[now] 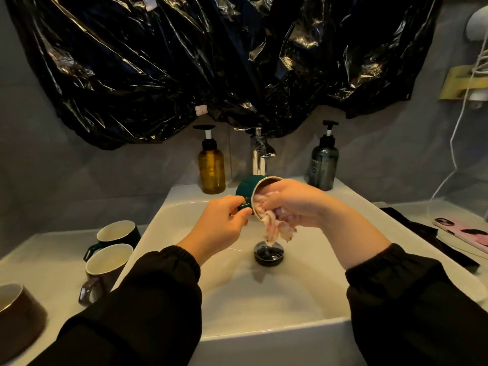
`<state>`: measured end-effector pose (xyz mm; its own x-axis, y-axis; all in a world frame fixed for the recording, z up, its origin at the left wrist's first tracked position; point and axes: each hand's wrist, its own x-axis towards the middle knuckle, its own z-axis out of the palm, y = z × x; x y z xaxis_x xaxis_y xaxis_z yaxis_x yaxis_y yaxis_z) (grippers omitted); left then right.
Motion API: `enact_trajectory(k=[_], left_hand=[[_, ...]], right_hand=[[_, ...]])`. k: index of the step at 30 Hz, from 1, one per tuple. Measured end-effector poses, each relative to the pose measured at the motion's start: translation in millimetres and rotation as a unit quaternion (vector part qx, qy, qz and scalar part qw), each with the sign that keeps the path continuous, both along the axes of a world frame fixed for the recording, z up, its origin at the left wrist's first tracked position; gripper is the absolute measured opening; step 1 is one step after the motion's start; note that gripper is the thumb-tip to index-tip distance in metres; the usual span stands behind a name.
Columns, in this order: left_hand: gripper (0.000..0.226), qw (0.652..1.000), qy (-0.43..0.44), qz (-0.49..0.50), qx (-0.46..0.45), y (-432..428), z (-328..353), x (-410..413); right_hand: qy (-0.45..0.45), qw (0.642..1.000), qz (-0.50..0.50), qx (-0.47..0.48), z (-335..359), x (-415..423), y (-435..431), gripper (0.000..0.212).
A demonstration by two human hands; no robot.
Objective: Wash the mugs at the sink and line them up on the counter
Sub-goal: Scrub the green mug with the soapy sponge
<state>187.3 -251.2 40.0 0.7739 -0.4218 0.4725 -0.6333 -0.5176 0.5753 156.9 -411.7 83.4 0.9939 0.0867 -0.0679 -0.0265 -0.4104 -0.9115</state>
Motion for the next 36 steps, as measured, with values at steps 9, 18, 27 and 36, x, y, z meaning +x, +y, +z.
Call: enact_trajectory(k=[9,18,27,36], left_hand=[[0.013,1.000,0.008,-0.008,0.027,-1,-2,3],[0.024,0.999,0.040,0.028,-0.013,12,3,7],[0.014,0.997,0.001,0.017,0.071,3,-1,1],[0.014,0.995,-0.002,-0.007,0.103,-2,-2,-2]], right_hand=[[0.037,0.983,-0.043,0.176,-7,4,18,0.014],[-0.298,0.920,-0.094,-0.239,-21,-6,4,0.018],[-0.113,0.885,0.084,-0.443,-29,-2,16,0.008],[-0.113,0.795,0.130,-0.581,-38,-14,5,0.032]])
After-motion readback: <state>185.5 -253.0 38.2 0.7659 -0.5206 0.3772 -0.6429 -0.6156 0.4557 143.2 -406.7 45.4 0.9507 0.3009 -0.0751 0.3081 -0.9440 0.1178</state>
